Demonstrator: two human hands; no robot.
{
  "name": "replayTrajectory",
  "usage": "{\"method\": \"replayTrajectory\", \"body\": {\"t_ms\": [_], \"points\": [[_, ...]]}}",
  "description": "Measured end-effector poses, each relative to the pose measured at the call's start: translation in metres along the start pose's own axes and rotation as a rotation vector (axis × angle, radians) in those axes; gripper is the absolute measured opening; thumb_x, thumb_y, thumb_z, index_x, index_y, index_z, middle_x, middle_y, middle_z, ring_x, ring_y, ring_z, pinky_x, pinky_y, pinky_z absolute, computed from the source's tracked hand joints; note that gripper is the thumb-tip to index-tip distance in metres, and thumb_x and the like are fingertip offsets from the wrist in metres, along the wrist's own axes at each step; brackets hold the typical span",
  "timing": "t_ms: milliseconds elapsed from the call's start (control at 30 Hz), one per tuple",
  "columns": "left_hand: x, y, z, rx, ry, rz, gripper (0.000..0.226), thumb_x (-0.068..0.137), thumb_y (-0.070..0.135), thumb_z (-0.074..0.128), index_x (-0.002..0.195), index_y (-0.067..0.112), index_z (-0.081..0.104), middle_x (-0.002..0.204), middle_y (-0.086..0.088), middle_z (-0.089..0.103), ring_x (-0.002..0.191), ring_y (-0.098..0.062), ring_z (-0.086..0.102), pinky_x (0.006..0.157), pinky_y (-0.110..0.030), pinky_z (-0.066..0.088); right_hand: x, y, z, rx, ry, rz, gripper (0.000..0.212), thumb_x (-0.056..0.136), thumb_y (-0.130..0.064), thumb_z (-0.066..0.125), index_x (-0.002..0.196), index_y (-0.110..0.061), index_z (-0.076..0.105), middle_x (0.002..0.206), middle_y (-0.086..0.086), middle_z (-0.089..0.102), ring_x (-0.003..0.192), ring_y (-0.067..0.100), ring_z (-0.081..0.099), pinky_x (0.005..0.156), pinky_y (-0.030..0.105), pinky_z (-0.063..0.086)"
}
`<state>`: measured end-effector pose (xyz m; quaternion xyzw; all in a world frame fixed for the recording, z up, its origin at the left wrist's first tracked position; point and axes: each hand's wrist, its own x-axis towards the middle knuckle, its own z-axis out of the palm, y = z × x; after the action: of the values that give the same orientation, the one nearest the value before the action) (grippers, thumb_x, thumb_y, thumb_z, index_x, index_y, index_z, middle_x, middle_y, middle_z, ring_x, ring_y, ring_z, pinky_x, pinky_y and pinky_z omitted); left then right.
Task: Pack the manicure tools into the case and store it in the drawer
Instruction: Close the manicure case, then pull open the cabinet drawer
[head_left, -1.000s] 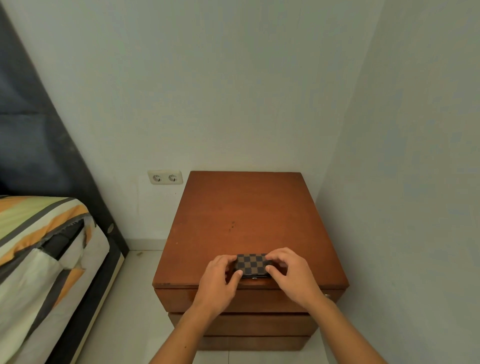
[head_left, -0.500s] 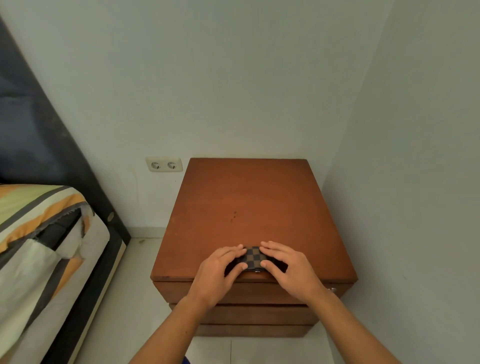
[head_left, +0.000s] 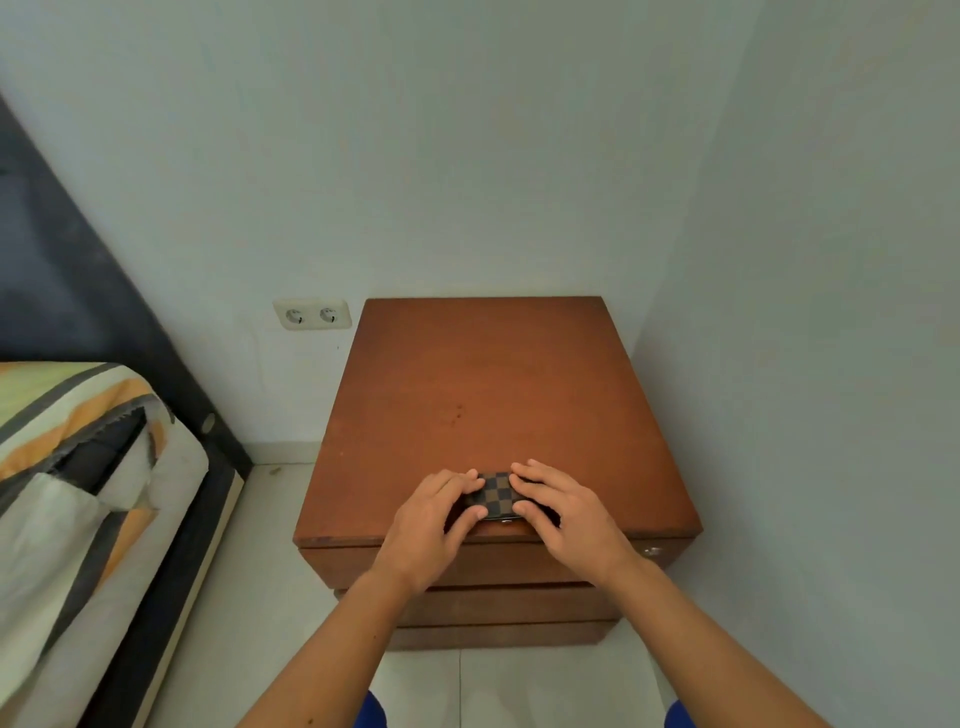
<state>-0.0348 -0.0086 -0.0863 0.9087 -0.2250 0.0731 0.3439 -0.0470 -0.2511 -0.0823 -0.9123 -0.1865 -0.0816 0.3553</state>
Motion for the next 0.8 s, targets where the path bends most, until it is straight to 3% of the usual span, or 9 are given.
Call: {"method": "replayTrajectory", "body": {"t_ms": [200,333,467,567,667,800], "points": [[-0.007,0.008,-0.022,0.065,-0.072,-0.121,0.053,0.103,0.052,0.051,0.148,0.024,0.044,0.151,0.008,0.046,0.139,-0.01,0.043,0.114,-0.032,0.042,-0.013,-0.002,-0.027,-0.14,-0.104,0.117,0.056,0.106,-0.053,0.049,0.158,-0.033,0.043,0.171,-0.014,0.026,0.158,0.007,0.02,0.127,0.04,0.03],[-0.041,-0.021,-0.045,0.265,0.052,-0.194,0.07,0.095,0.067,0.052,0.148,0.022,0.047,0.154,0.001,0.048,0.144,-0.018,0.042,0.119,-0.036,0.034,-0.049,0.026,-0.061,-0.254,0.039,0.248,0.093,0.087,-0.079,0.055,0.161,-0.026,0.035,0.172,-0.006,0.024,0.16,0.015,0.015,0.13,0.045,0.021],[-0.08,-0.061,-0.065,0.346,0.163,-0.359,0.098,0.084,0.073,0.066,0.155,0.013,0.034,0.163,-0.01,0.03,0.155,-0.03,0.022,0.125,-0.052,0.025,-0.093,0.057,-0.08,-0.094,0.209,0.628,0.133,0.064,-0.088,0.072,0.164,-0.017,0.02,0.172,0.005,0.019,0.159,0.027,0.019,0.127,0.048,0.025],[-0.099,-0.068,-0.065,0.036,0.181,-0.591,0.106,0.081,0.07,0.072,0.159,0.018,0.023,0.165,-0.007,0.029,0.153,-0.03,0.026,0.122,-0.052,0.029,-0.105,0.064,-0.077,0.143,0.182,0.773,0.137,0.058,-0.086,0.079,0.163,-0.018,0.022,0.166,0.002,0.032,0.153,0.028,0.034,0.121,0.045,0.035],[-0.106,-0.061,-0.051,-0.328,0.243,-0.678,0.086,0.086,0.069,0.067,0.153,0.023,0.037,0.15,0.001,0.051,0.139,-0.025,0.05,0.115,-0.048,0.043,-0.102,0.058,-0.06,0.318,0.222,0.805,0.133,0.059,-0.087,0.078,0.161,-0.018,0.027,0.163,0.001,0.041,0.149,0.025,0.041,0.12,0.042,0.036],[-0.107,-0.058,-0.039,-0.468,0.29,-0.755,0.074,0.094,0.058,0.065,0.153,0.021,0.038,0.147,0.0,0.056,0.134,-0.022,0.054,0.115,-0.047,0.044,-0.098,0.052,-0.045,0.397,0.315,0.886,0.13,0.065,-0.084,0.076,0.161,-0.012,0.025,0.164,0.006,0.039,0.15,0.027,0.039,0.124,0.049,0.034]]}}
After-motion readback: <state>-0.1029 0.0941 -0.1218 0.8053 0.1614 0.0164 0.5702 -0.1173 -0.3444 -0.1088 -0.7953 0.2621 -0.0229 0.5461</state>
